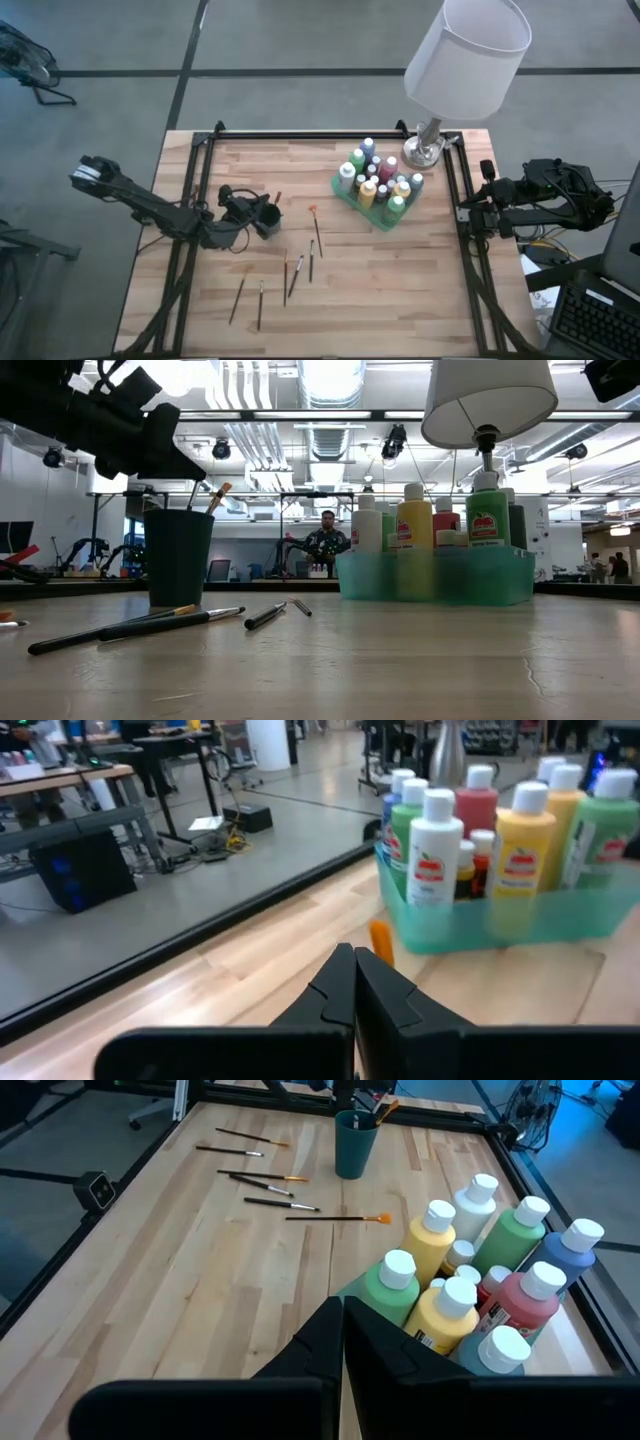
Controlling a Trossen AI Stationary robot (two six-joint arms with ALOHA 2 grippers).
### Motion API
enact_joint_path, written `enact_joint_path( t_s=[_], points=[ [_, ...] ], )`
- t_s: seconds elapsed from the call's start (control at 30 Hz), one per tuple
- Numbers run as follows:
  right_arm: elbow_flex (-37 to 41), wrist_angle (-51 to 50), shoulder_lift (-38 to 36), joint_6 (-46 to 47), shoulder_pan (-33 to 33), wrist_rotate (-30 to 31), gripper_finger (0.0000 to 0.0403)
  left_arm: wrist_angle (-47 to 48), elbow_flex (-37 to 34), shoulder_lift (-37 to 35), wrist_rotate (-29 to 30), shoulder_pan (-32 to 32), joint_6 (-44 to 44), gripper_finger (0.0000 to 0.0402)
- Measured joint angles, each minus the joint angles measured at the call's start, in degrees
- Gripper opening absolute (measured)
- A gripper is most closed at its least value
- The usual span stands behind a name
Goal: Pick & Place Paint Supplies
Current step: Put the silver paint brush into the green cup, then put the orange paint brush into the green cup
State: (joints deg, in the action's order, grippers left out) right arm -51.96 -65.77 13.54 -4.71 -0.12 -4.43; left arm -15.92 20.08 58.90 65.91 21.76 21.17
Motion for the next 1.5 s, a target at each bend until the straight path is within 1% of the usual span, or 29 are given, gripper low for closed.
enact_joint_path(
  t_s=[0.13, 0.27, 0.4, 0.57, 0.7, 0.83, 0.93, 1.13, 1.2, 1.27, 1.37, 1.5],
  points=[
    [0.0, 0.0, 0.0, 0.0, 0.0, 0.0, 0.0008, 0.0, 0.0, 1.5, -2.0, 0.0, -0.1, 0.0],
    [0.0, 0.0, 0.0, -0.2, 0.0, 0.0, 0.0008, 0.1, 0.0, 2.8, -2.5, 0.0, 0.4, 0.0],
    [0.0, 0.0, 0.0, 0.0, 0.0, 0.0, 0.0008, -0.3, 0.0, 3.2, -3.6, 0.0, 0.5, 0.0011],
    [0.0, 0.0, 0.0, 0.1, 0.0, 0.0, 0.0008, -0.5, 0.2, 3.2, -3.7, 0.0, -1.6, 0.0039],
    [0.0, 0.0, 0.0, -0.2, 0.0, 0.0, 0.0008, -0.7, 0.2, 3.1, -3.9, 0.0, -3.1, 0.0072],
    [0.0, 0.0, 0.0, -0.2, 0.0, 0.0, 0.0008, -4.6, 0.2, 2.7, -3.9, 0.0, -3.5, 0.0103],
    [0.0, 0.0, 0.0, 0.1, 0.0, 0.0, 0.0008, -5.3, 2.2, 1.4, -4.6, 0.1, -3.7, 0.0116],
    [0.0, 0.0, 0.0, 0.1, 0.0, 0.0, 0.0008, -4.2, 9.1, -2.3, -10.5, 0.2, -9.3, 0.0121],
    [0.0, 0.0, 0.0, 0.0, 0.0, 0.0, 0.0008, -1.1, 12.4, -3.3, -12.8, 0.2, -10.9, 0.0119],
    [0.0, 0.0, 0.0, -0.2, 0.0, 0.0, 0.0008, 5.5, 16.8, -3.9, -14.5, 0.2, -11.1, 0.0117],
    [0.0, 0.0, 0.0, 0.1, 0.0, 0.0, 0.0008, 20.6, 25.4, -3.8, -17.1, 0.2, -7.9, 0.0112],
    [0.0, 0.0, 0.0, -0.1, 0.0, 0.0, 0.0008, 42.2, 37.4, -1.6, -23.3, 0.2, 0.5, 0.0106]
  ],
)
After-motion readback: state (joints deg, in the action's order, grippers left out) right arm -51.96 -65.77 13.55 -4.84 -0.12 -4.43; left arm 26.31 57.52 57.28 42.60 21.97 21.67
